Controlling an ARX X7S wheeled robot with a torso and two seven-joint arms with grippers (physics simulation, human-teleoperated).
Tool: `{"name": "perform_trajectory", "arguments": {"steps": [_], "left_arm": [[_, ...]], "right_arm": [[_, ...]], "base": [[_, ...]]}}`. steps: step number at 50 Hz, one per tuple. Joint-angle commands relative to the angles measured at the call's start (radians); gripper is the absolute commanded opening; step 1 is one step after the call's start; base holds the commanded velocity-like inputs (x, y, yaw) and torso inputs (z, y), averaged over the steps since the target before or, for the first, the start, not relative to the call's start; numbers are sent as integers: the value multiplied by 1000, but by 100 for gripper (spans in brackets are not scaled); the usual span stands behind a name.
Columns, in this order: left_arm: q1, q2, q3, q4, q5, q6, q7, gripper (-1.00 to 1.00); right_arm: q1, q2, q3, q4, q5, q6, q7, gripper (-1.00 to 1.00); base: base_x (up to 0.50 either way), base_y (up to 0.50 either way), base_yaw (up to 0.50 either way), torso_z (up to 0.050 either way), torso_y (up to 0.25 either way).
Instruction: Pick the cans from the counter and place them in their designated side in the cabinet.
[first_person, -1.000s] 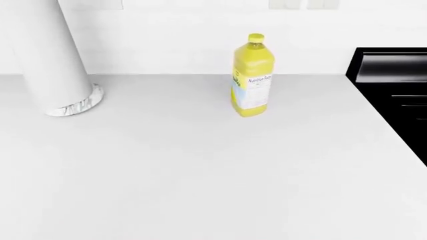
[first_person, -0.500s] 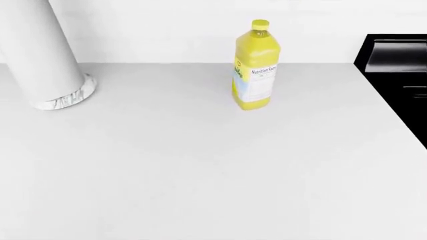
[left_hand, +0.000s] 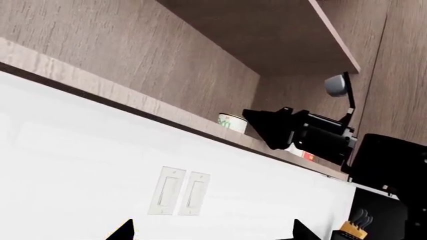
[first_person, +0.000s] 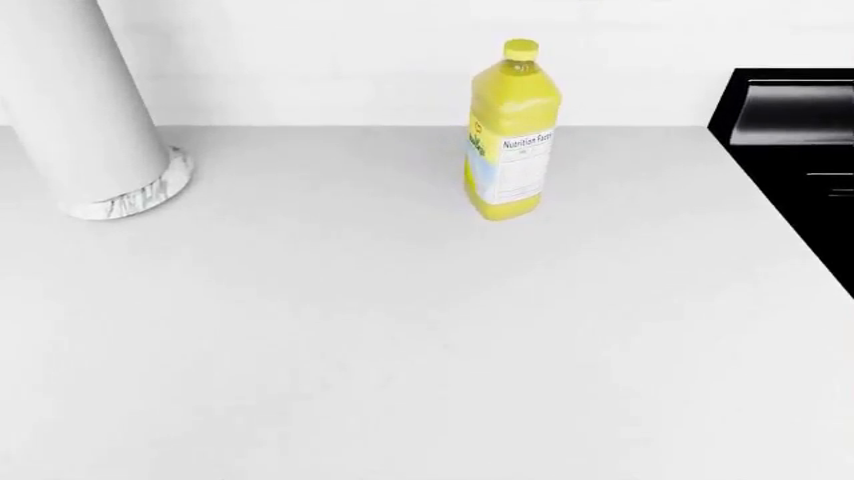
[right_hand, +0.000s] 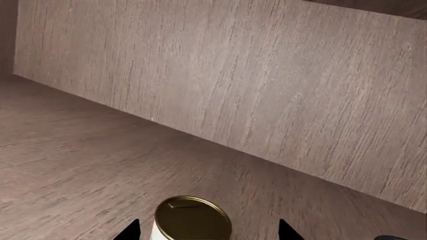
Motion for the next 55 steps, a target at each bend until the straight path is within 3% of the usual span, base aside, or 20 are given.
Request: {"name": "perform_trajectory", "arguments": {"steps": [1,55], "left_arm": [[28,2,-13,6,18,3,15,100],[17,4,4,2,27,18,25,100]], "right_arm": [[0,0,0,0,0,0,0,100],[0,0,0,0,0,0,0,100]], "base": [[0,0,0,0,0],[-201,-15,0,0,0]]}}
